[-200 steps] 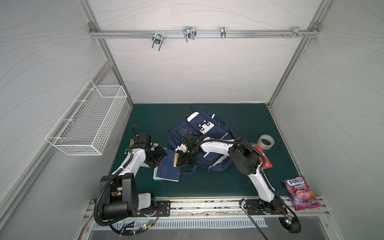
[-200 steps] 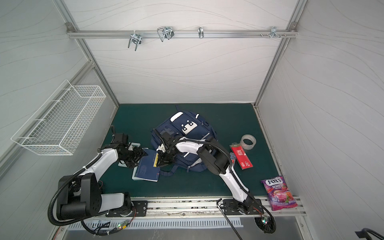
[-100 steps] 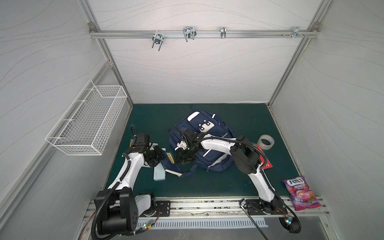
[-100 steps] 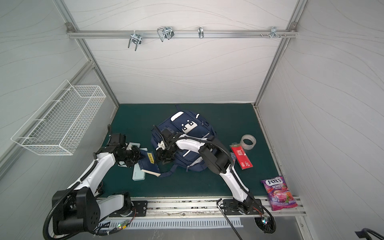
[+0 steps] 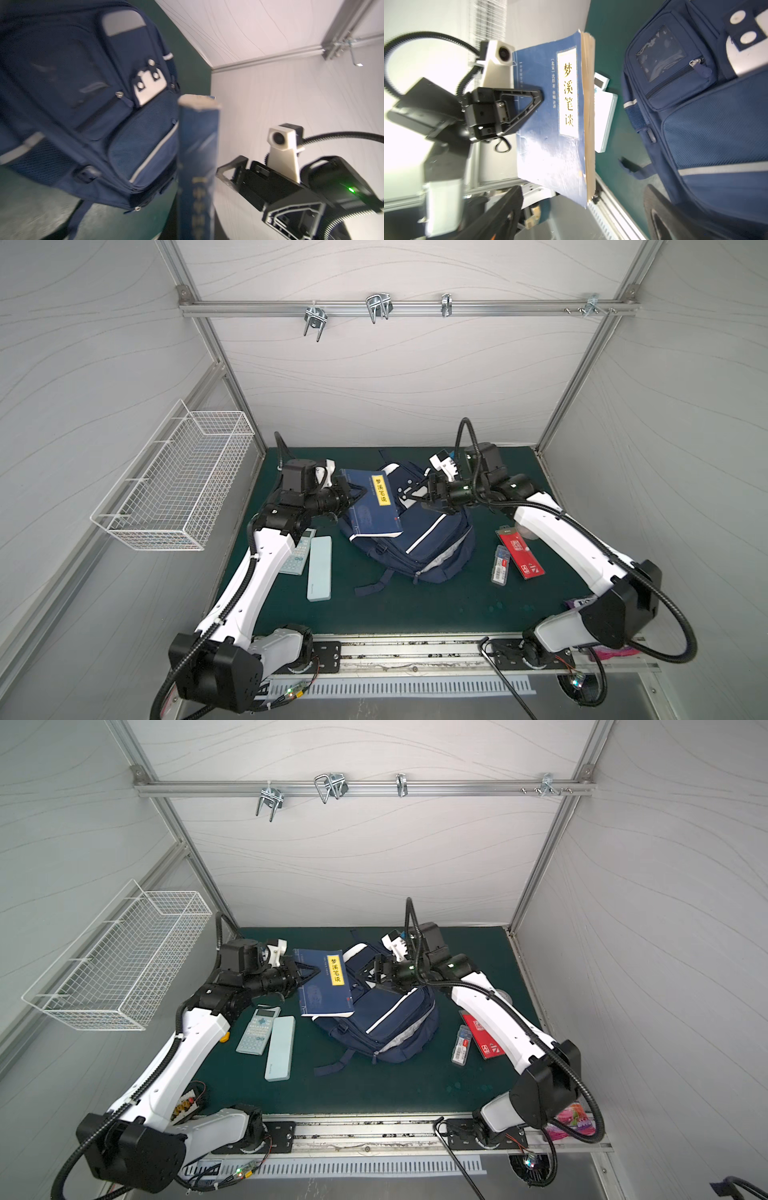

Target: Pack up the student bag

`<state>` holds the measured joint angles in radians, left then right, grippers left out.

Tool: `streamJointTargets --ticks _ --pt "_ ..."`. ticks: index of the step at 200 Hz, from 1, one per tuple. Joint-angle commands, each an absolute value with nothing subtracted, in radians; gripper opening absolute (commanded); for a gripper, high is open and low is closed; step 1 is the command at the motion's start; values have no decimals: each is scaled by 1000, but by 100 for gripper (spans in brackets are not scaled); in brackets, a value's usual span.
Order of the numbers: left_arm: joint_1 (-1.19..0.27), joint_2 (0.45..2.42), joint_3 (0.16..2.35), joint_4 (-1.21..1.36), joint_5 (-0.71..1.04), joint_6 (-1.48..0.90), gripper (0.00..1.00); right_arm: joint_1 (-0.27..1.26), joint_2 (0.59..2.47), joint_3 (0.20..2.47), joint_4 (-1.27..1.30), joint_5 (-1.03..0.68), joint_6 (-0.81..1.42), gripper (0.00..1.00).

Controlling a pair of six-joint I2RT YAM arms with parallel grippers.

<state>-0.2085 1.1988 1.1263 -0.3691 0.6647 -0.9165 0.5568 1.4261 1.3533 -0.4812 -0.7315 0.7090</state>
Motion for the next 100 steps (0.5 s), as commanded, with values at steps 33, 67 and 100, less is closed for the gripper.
streamJointTargets --ticks 33,67,100 --pt "-348 1282 1168 139 913 -1150 0 488 1304 1262 -459 -805 732 94" --pt "-435 1322 1173 331 988 -1224 0 437 1258 1203 -399 -869 778 86" --pt "-482 1365 1177 479 1023 -1287 0 413 1212 1162 -291 -904 857 72"
